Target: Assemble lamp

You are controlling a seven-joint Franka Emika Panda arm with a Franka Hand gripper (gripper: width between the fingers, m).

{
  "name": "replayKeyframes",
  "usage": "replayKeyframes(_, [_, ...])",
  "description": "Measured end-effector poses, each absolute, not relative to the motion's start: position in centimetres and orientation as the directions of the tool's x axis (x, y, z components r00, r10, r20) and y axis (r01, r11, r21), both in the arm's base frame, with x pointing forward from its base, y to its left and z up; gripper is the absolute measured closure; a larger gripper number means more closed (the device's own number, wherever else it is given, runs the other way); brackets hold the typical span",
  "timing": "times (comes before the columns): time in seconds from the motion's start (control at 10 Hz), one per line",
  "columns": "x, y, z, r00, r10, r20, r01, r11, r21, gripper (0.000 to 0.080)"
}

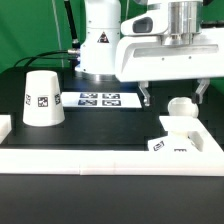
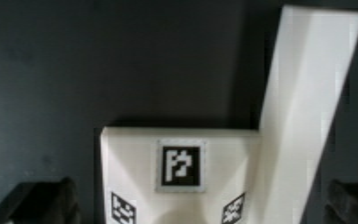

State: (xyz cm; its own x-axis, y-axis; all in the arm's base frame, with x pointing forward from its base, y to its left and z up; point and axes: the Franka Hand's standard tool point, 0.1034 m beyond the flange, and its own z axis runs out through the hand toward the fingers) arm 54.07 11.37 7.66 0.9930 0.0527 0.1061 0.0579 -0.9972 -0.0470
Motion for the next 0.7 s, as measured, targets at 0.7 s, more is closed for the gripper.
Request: replayKeyframes(0.7, [52.3,14.3,7.8,0.988,0.093,0.121,0.1,-0.994,-0.053,0.01])
